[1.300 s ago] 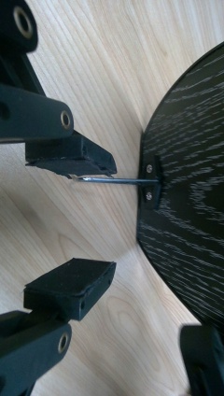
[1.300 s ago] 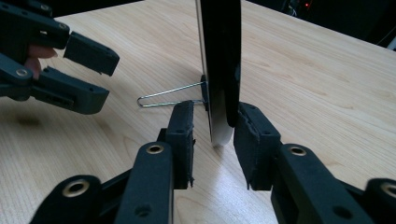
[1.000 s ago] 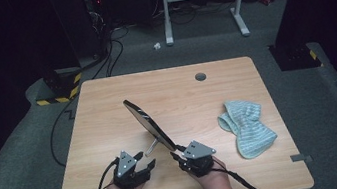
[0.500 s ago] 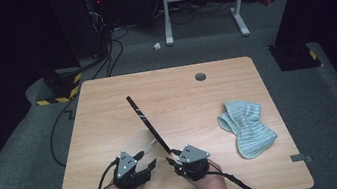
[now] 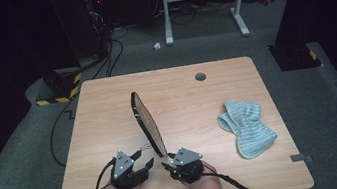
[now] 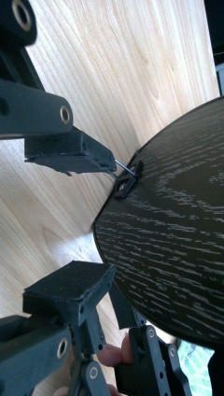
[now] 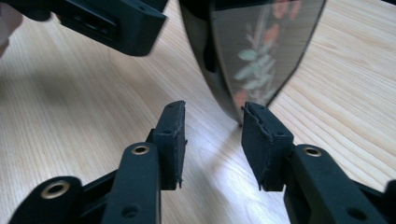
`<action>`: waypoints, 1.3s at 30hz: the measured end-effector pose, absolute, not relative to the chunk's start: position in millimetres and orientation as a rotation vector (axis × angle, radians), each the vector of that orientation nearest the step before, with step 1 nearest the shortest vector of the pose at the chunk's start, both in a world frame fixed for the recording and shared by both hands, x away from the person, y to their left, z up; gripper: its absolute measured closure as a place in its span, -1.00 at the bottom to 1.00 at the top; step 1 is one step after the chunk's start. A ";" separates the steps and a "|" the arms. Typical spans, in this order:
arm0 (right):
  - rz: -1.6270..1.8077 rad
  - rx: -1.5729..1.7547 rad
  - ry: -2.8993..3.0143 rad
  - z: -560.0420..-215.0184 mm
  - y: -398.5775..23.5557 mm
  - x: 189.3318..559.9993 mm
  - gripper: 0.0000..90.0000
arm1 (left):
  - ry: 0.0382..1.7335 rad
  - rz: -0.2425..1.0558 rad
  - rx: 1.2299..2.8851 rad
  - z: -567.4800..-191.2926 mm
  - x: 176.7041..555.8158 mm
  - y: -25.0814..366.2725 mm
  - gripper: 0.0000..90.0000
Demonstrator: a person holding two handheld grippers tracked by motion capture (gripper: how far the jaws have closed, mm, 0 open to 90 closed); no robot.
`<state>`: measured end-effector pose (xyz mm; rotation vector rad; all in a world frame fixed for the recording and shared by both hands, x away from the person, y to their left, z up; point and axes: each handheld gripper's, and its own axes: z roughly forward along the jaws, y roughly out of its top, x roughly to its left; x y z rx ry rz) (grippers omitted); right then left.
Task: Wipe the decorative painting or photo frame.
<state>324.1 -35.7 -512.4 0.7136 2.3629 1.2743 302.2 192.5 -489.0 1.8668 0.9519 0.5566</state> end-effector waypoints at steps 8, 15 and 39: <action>1.198 0.809 2.300 -509.8 -81.0 321.2 0.15 | 0.901 0.559 1.874 -484.8 293.7 180.4 -0.09; 1.135 0.924 2.237 -512.8 -132.1 306.6 0.14 | 0.895 0.537 1.859 -484.8 294.7 166.1 -0.27; 1.092 1.065 2.143 -514.3 -164.4 314.0 0.02 | 0.960 0.545 1.841 -487.0 316.4 146.5 -0.25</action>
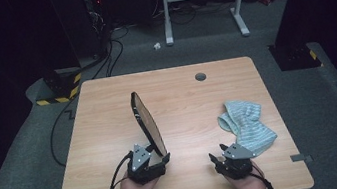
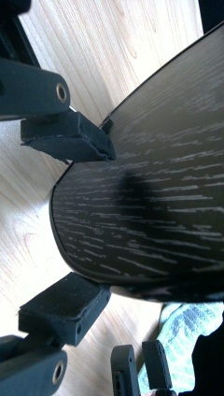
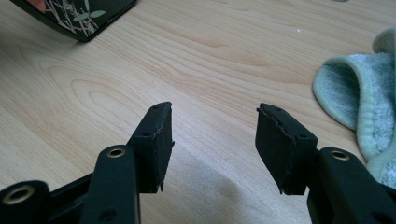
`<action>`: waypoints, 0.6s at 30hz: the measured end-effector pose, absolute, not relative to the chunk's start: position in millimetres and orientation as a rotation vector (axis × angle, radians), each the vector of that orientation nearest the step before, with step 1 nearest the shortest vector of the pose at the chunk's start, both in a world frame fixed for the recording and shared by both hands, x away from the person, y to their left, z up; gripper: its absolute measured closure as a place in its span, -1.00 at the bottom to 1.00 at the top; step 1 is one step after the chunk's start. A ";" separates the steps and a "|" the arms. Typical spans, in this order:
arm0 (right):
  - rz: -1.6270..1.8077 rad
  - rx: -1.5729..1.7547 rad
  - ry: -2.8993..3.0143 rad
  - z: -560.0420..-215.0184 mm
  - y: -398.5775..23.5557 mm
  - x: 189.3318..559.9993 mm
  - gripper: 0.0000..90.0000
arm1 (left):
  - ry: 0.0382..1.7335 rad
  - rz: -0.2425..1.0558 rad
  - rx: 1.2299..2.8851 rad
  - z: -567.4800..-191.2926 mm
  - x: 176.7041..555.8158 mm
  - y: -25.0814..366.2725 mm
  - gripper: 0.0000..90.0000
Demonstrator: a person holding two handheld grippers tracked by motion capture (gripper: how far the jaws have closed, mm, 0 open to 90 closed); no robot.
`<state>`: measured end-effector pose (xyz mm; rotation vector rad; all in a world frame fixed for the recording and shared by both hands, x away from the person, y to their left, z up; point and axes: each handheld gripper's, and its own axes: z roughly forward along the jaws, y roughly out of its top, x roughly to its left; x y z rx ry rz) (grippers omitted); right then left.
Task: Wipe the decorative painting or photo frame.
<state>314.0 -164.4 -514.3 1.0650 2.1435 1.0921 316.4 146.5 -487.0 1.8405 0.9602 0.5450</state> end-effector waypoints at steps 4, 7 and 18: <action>1.092 1.060 2.149 -514.9 -162.3 313.5 0.01 | 0.961 0.548 1.837 -487.7 316.2 145.1 -0.23; 1.097 1.061 2.151 -514.7 -161.7 313.5 0.01 | 0.972 0.550 1.838 -488.2 317.0 146.4 -0.20; 1.114 1.043 2.152 -512.2 -160.2 314.2 0.01 | 1.001 0.558 1.831 -491.7 309.2 160.3 -0.18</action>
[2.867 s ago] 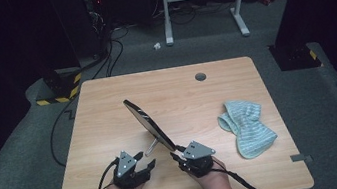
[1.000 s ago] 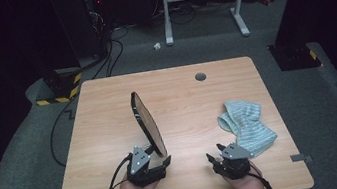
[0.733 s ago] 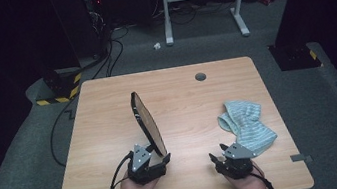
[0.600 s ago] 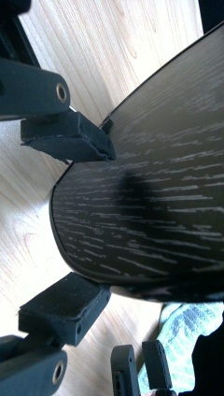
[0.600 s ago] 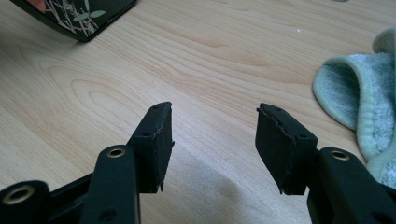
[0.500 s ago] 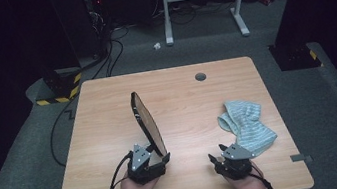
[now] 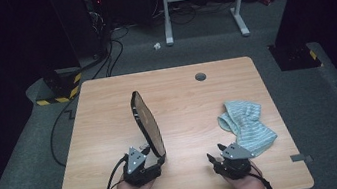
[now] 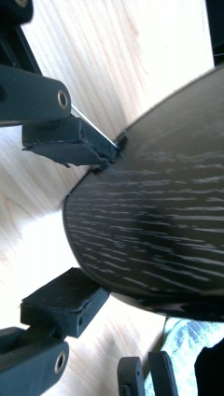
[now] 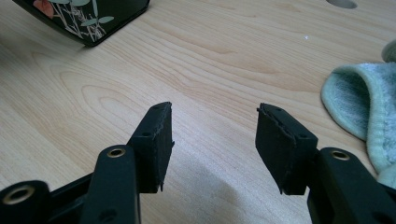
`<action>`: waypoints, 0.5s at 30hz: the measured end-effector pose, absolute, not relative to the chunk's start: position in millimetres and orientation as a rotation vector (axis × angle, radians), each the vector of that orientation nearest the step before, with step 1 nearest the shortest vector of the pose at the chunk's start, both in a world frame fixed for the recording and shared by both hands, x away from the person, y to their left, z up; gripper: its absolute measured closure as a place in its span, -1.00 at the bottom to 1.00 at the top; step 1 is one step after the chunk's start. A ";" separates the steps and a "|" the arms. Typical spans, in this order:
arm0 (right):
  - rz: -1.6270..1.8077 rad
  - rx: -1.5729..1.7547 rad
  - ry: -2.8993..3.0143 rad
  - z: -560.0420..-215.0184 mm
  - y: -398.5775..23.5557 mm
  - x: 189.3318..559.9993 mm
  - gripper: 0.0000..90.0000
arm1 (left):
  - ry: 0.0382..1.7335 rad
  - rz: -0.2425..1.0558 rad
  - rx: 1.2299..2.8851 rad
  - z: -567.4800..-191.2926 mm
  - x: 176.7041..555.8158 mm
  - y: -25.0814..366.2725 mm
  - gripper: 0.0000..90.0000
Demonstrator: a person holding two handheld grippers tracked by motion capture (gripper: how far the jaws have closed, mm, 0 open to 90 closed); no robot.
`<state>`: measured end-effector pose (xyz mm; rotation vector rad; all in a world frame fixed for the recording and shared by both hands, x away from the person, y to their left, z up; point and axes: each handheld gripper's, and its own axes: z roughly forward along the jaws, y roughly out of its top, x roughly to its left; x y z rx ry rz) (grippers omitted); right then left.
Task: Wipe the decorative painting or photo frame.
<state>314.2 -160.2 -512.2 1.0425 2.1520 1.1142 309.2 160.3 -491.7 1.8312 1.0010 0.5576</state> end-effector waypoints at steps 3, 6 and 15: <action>1.116 1.041 2.160 -513.4 -157.7 316.1 0.01 | 1.003 0.570 1.838 -491.8 305.4 164.2 -0.17; 1.115 1.027 2.172 -514.1 -153.5 317.2 0.00 | 1.004 0.571 1.838 -491.5 302.3 166.4 -0.16; 1.122 1.022 2.164 -514.8 -153.4 316.4 0.00 | 0.984 0.564 1.806 -484.5 309.6 156.8 -0.21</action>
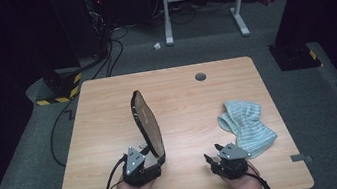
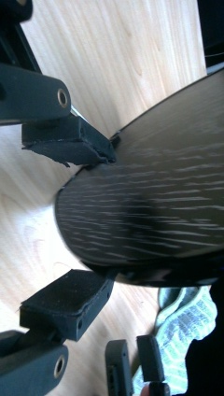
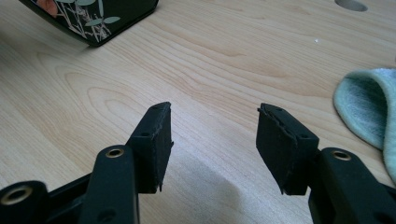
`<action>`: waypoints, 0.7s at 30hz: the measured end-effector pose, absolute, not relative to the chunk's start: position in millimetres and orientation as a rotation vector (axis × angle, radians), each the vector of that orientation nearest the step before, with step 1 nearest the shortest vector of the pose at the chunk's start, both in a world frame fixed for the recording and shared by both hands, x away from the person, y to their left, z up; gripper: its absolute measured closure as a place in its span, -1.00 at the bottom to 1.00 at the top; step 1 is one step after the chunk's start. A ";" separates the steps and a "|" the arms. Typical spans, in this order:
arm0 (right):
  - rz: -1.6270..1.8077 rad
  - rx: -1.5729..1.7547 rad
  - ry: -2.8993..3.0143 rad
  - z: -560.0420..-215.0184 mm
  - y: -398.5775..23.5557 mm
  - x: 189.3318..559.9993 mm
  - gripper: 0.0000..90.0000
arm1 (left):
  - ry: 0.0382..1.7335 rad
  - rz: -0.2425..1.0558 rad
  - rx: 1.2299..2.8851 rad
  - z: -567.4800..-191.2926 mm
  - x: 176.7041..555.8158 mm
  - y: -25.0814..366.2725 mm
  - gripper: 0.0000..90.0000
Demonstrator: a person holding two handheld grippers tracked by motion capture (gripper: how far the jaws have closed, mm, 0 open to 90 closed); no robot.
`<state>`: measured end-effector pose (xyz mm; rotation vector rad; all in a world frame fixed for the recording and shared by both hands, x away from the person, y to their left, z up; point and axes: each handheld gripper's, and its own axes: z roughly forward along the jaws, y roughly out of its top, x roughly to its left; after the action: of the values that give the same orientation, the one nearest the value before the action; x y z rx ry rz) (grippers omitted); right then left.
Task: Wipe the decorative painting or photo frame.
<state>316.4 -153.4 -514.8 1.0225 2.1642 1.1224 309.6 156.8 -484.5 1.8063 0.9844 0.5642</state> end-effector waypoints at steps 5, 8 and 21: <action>1.121 1.033 2.157 -515.0 -157.0 315.7 0.00 | 0.997 0.559 1.808 -485.8 312.9 157.4 -0.19; 1.123 1.037 2.155 -514.8 -157.2 316.2 -0.01 | 1.005 0.561 1.809 -487.4 311.4 161.5 -0.18; 1.127 0.995 2.207 -518.2 -142.0 320.2 -0.04 | 1.065 0.602 1.778 -490.0 300.1 189.2 -0.16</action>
<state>320.2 -142.0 -518.2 0.9949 2.2075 1.1266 300.1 189.2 -490.0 1.7780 1.0655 0.6023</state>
